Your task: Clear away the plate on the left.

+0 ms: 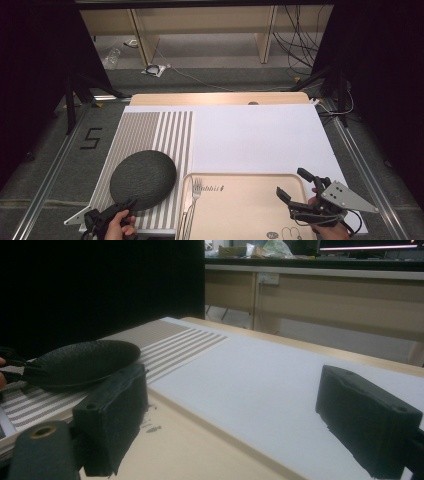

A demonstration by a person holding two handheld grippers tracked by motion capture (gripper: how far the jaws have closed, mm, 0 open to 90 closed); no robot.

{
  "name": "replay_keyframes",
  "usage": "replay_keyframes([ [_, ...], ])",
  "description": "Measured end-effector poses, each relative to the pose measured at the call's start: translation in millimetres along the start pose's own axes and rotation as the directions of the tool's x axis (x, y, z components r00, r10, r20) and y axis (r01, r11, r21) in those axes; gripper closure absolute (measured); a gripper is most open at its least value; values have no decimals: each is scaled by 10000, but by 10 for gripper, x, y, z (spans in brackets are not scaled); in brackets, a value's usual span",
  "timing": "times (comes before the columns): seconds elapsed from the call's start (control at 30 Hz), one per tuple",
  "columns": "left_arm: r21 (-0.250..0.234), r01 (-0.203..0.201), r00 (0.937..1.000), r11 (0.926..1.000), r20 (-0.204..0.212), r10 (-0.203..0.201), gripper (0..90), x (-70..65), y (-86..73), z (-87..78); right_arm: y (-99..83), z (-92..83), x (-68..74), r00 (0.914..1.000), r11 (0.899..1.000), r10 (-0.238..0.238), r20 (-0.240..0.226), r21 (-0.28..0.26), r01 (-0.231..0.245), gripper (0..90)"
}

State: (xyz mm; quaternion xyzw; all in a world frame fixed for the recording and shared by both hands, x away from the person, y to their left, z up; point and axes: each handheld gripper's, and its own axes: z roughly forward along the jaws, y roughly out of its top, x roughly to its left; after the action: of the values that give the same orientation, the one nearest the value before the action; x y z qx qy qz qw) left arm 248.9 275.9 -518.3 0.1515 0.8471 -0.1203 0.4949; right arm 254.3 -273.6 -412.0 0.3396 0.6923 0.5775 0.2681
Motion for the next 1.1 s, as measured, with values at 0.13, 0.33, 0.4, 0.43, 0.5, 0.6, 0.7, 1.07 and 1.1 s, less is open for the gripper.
replay_keyframes([
  [0.13, -41, -145, 9995, 9999, 269, 146, 842, -14, 1, -12, 1, 1, 2, 10000, 10000, -14, -24, -18, 14, 141],
  [0.33, -53, -246, 9990, 9997, 374, 248, 846, -28, 5, -24, 4, 2, 5, 10000, 10000, -38, -29, -32, 38, 141],
  [0.4, -39, -251, 9990, 9997, 375, 252, 846, -29, 5, -25, 5, 1, 5, 10000, 10000, -51, -30, -13, 51, 141],
  [0.43, -26, -211, 9990, 9998, 387, 212, 846, -29, 8, -26, 5, 0, 6, 10000, 10000, -51, -32, -14, 51, 142],
  [0.5, -14, -183, 9990, 9998, 399, 184, 846, -29, 11, -28, 5, -1, 5, 10000, 10000, -55, -33, -17, 55, 142],
  [0.6, -32, -313, 9989, 9995, 336, 314, 847, -48, 16, -31, 5, 2, 2, 10000, 10000, -41, -32, -34, 41, 142],
  [0.7, -10, -422, 9987, 9991, 277, 422, 846, -63, 23, -37, 7, -3, 5, 10000, 10000, -72, -24, -4, 72, 141],
  [1.07, 280, -706, 9931, 9971, 960, 677, 846, -126, 38, -39, 8, -5, 2, 10000, 10000, -34, -46, -53, 34, 141],
  [1.1, 349, -743, 9920, 9966, 1048, 703, 846, -139, 34, -35, 8, -4, 1, 10000, 10000, -40, -43, -53, 40, 141],
])
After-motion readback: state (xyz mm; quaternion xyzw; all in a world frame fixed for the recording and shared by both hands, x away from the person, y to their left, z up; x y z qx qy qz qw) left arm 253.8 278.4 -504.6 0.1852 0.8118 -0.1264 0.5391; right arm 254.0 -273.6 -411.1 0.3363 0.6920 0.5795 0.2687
